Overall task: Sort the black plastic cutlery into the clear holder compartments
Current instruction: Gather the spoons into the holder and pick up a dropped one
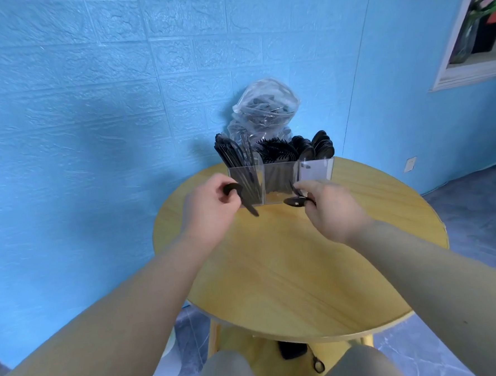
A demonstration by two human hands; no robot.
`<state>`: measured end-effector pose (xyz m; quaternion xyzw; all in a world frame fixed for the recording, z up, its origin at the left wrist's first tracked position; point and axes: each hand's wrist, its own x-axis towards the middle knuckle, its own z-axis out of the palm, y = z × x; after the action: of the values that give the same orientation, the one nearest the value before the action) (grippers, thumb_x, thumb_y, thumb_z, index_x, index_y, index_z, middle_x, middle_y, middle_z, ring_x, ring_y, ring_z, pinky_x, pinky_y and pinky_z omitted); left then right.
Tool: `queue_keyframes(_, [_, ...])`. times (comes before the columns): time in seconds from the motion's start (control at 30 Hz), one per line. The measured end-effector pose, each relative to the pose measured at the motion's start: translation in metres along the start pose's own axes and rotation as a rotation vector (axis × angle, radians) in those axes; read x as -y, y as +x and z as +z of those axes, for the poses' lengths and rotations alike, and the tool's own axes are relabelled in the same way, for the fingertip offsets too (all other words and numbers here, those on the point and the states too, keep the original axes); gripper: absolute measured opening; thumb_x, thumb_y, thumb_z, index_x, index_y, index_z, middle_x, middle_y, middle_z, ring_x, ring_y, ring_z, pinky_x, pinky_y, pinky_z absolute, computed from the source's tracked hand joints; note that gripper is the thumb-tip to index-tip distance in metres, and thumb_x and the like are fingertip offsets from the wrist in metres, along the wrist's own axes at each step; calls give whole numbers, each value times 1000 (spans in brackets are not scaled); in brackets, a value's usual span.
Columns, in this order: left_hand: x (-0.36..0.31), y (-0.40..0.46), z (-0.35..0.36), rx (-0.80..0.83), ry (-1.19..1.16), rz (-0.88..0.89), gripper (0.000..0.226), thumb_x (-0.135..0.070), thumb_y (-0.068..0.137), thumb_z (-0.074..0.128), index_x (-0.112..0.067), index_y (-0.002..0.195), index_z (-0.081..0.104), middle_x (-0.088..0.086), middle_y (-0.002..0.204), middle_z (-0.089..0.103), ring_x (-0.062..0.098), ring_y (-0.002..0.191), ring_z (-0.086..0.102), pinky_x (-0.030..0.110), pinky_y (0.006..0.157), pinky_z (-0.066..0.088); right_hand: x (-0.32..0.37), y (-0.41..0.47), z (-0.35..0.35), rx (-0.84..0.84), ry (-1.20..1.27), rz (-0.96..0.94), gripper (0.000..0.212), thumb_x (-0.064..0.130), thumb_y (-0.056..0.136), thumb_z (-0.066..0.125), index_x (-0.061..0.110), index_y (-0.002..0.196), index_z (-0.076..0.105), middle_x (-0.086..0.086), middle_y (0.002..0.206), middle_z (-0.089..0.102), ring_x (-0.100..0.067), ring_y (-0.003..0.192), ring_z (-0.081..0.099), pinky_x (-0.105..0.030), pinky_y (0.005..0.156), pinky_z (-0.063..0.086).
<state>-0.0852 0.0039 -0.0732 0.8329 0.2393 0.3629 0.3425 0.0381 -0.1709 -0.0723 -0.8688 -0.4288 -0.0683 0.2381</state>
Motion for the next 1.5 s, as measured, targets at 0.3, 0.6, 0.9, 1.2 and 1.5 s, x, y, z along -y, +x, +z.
queue_keyframes(0.3, [-22, 2, 15, 174, 133, 133, 21, -19, 98, 42, -19, 83, 56, 3, 81, 61, -4, 57, 61, 20, 60, 46, 8, 7, -20, -68, 284, 151, 6, 9, 88, 51, 11, 93, 48, -12, 89, 62, -31, 83, 64, -40, 72, 52])
queue_keyframes(0.6, [-22, -2, 10, 296, 208, 108, 32, -11, 99, 34, -17, 119, 58, 7, 97, 62, 31, 84, 56, 32, 68, 41, 20, 9, -24, 46, 512, 258, 17, 12, 97, 35, 16, 112, 43, -6, 79, 48, -18, 57, 41, -27, 50, 32])
queue_keyframes(0.9, [-15, -1, 10, 300, 174, 76, 20, -20, 100, 40, -25, 105, 59, -7, 77, 63, 6, 64, 62, 16, 51, 37, 17, 9, -24, -24, 484, 234, 10, 13, 94, 47, 17, 100, 54, -17, 92, 64, -25, 73, 54, -35, 67, 47])
queue_keyframes(1.2, [-22, -2, 18, 291, 232, 107, 34, -24, 99, 42, -3, 81, 62, 5, 74, 66, 23, 76, 61, 32, 72, 45, 20, 14, -15, -47, 746, 306, 17, 11, 89, 58, 13, 104, 54, -14, 96, 65, -22, 78, 56, -33, 70, 46])
queue_keyframes(1.5, [-22, 3, 18, 297, 274, 121, 35, -27, 100, 37, -5, 90, 62, 6, 75, 62, 29, 76, 59, 39, 72, 49, 21, 17, -19, -69, 846, 447, 12, 4, 79, 51, 13, 78, 44, -4, 62, 33, -19, 58, 26, -31, 53, 24])
